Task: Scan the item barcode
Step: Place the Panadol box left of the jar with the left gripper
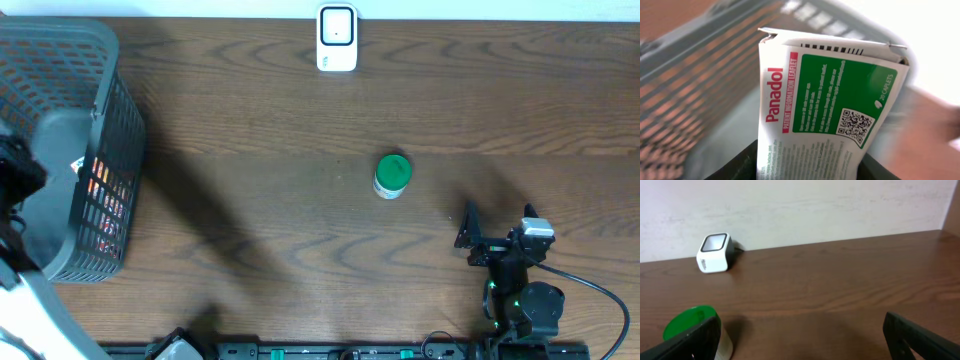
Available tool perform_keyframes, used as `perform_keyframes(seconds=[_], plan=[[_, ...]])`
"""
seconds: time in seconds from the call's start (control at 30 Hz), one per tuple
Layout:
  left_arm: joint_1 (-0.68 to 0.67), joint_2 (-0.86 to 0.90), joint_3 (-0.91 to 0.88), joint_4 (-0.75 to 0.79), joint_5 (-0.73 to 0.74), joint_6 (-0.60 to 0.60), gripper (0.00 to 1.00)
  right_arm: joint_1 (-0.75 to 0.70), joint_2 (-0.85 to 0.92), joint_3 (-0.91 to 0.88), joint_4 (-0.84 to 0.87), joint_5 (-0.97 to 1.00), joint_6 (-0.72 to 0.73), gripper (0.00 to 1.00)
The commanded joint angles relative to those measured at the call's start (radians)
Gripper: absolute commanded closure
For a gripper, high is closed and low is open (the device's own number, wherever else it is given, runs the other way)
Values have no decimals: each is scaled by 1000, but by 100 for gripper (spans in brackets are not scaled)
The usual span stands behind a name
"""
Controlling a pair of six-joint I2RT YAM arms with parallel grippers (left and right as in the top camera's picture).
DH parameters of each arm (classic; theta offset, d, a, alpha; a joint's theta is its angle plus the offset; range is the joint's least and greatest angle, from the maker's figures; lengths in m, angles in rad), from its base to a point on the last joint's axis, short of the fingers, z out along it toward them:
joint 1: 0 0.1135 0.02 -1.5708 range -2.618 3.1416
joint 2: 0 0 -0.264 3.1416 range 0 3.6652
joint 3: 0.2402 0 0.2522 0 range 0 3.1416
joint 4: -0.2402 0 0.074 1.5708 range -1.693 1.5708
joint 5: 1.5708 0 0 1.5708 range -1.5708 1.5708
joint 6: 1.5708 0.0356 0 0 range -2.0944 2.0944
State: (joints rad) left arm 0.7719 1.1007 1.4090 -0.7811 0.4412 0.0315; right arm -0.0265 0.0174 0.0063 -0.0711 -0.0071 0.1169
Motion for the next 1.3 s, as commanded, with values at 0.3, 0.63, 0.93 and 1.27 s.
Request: perform_keyframes(seconds=[0.3, 0.63, 0.93, 1.27], plan=[[-390, -47, -51, -98, 467, -76, 51, 8, -5, -1, -4, 2, -13, 1], [-1003, 173, -320, 70, -55, -184, 51, 8, -5, -1, -4, 2, -13, 1], [-1276, 576, -358, 356, -318, -346, 51, 8, -5, -1, -4, 2, -13, 1], [-1317, 811, -353, 449, -443, -452, 9, 8, -5, -1, -4, 2, -13, 1]])
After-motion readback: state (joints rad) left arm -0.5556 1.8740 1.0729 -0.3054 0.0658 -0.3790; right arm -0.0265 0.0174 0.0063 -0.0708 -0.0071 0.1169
